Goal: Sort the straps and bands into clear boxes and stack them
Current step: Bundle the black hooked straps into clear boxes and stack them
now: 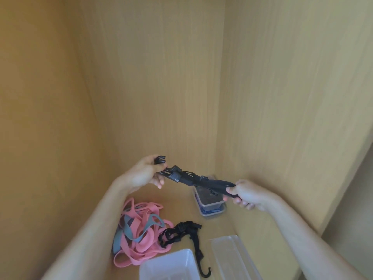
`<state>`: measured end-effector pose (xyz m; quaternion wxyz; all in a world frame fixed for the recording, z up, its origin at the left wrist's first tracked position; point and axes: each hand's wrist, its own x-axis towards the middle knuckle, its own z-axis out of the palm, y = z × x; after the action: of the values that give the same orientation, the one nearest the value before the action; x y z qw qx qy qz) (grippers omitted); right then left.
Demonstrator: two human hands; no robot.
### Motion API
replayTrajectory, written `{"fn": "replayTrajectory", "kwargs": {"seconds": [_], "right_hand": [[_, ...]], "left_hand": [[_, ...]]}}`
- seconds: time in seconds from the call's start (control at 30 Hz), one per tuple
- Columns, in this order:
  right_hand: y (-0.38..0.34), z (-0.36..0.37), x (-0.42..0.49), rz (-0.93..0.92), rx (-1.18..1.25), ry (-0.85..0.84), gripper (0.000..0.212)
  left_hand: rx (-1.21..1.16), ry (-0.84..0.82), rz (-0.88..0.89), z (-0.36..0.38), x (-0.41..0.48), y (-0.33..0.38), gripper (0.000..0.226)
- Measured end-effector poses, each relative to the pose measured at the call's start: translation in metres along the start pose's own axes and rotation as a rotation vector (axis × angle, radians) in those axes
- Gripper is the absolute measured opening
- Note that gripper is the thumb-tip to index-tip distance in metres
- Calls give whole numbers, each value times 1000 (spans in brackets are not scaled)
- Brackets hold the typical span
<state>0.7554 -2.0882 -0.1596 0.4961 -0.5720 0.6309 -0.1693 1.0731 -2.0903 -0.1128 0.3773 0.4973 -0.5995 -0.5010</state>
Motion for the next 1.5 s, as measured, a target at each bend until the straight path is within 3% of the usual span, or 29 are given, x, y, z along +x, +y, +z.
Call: {"fn": "replayTrajectory", "kwargs": {"seconds": [0.17, 0.37, 0.47, 0.57, 0.63, 0.8, 0.93, 1.03, 1.13, 1.23, 1.37, 1.43, 1.5], "right_hand": [[-10, -4, 8, 41, -204, 48, 22], [-45, 10, 14, -122, -479, 136, 17], [-60, 26, 16, -216, -565, 192, 17], [-65, 42, 15, -305, -591, 238, 26], [-63, 49, 16, -342, -576, 254, 30], [-56, 59, 23, -354, -435, 310, 28], [-45, 71, 28, -353, -299, 374, 27], [-33, 84, 31, -403, -182, 388, 25], [-20, 82, 35, -382, 85, 324, 25], [-9, 62, 39, -261, 357, 283, 21], [9, 38, 47, -82, 618, 251, 19], [19, 39, 48, -8, 618, 152, 16], [25, 50, 48, 10, 536, -56, 18]], "left_hand": [[76, -252, -96, 9, 0, -1, 11], [262, -523, -213, 59, -7, -8, 12], [239, -500, -267, 80, -9, -24, 6], [299, -383, -243, 89, -8, -43, 15], [252, -340, -229, 97, -11, -51, 6], [-89, -243, -263, 111, -24, -63, 15], [-138, -235, -210, 126, -35, -70, 7], [-167, -213, -176, 136, -39, -77, 21], [-296, -177, -175, 132, -42, -80, 7], [-433, -151, -188, 121, -47, -87, 13], [-785, -157, -154, 101, -57, -88, 10], [-880, -196, -109, 95, -60, -83, 11], [-902, -258, -71, 94, -61, -77, 16]]}}
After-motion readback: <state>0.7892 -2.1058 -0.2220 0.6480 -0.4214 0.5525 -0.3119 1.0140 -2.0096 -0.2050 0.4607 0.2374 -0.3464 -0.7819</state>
